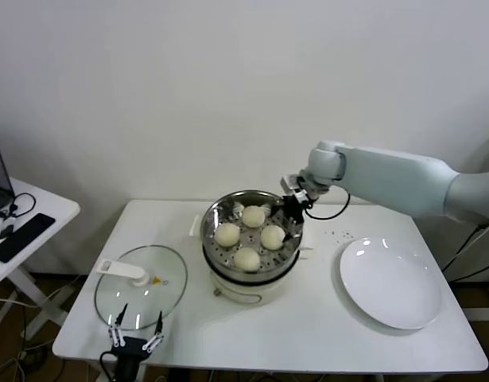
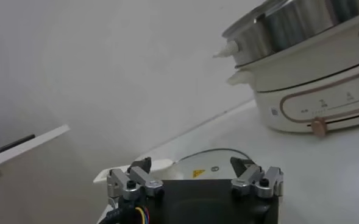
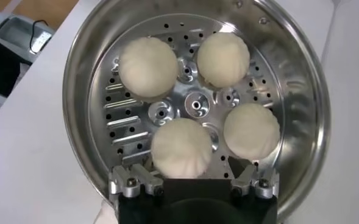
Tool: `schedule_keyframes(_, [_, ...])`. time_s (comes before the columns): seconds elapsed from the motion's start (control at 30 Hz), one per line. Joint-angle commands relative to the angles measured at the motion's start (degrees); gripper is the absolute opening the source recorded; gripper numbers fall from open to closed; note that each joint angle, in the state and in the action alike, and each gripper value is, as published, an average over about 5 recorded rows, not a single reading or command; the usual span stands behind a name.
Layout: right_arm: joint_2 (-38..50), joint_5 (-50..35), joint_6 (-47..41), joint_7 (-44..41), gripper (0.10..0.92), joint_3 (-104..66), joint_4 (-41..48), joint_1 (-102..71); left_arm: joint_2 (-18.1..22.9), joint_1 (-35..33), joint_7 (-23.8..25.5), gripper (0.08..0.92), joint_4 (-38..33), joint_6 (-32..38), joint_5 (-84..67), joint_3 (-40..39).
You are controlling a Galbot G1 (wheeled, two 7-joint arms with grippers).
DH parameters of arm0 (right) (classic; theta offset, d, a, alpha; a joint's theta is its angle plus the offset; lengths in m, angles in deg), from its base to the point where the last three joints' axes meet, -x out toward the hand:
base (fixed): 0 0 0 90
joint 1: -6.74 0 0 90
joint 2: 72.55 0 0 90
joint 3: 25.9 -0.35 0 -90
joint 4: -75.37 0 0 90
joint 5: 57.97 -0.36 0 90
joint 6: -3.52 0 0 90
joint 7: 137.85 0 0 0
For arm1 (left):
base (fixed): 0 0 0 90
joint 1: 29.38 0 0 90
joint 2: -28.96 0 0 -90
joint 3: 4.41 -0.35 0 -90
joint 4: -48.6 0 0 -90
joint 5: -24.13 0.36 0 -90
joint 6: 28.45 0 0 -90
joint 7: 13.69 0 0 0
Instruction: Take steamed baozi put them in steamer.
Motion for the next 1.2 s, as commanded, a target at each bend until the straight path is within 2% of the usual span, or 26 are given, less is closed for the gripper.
schedule_keyframes(0.03, [2.1, -4.1, 2.8, -4.5, 0.823, 3.4, 0.0, 8.0, -0.2, -0.1, 0.1, 0.823, 0.0, -0.1, 0.1, 0.1])
schedule_keyframes(0.17, [5.0, -6.0, 2.5, -3.9, 0.823, 3.5, -1.0, 10.8, -0.1, -0.2, 0.1, 0.823, -0.3, -0.1, 0.1, 0.0])
schedule_keyframes(0.27, [8.3, -6.6, 0.9, -0.1, 0.823, 1.9, -3.1, 11.0, -0.1, -0.3, 0.1, 0.823, -0.5, -0.2, 0.1, -0.1])
schedule_keyframes(0.63, [24.6, -7.6, -9.5, 30.5, 0.823, -18.7, -16.8, -4.4, -0.2, 0.6, -0.1, 0.823, -0.4, -0.9, -0.5, -0.5])
schedule_keyframes(0.97, [37.1, -1.3, -11.6, 43.7, 0.823, -50.9, -27.4, -36.1, -0.6, 0.9, 0.0, 0.823, -0.5, -1.2, -0.5, -0.6])
schedule_keyframes(1.2, [44.1, -3.2, -8.2, 50.3, 0.823, -70.0, -33.7, -60.8, -0.6, 1.3, 0.1, 0.823, 0.1, -1.2, -0.5, -0.8])
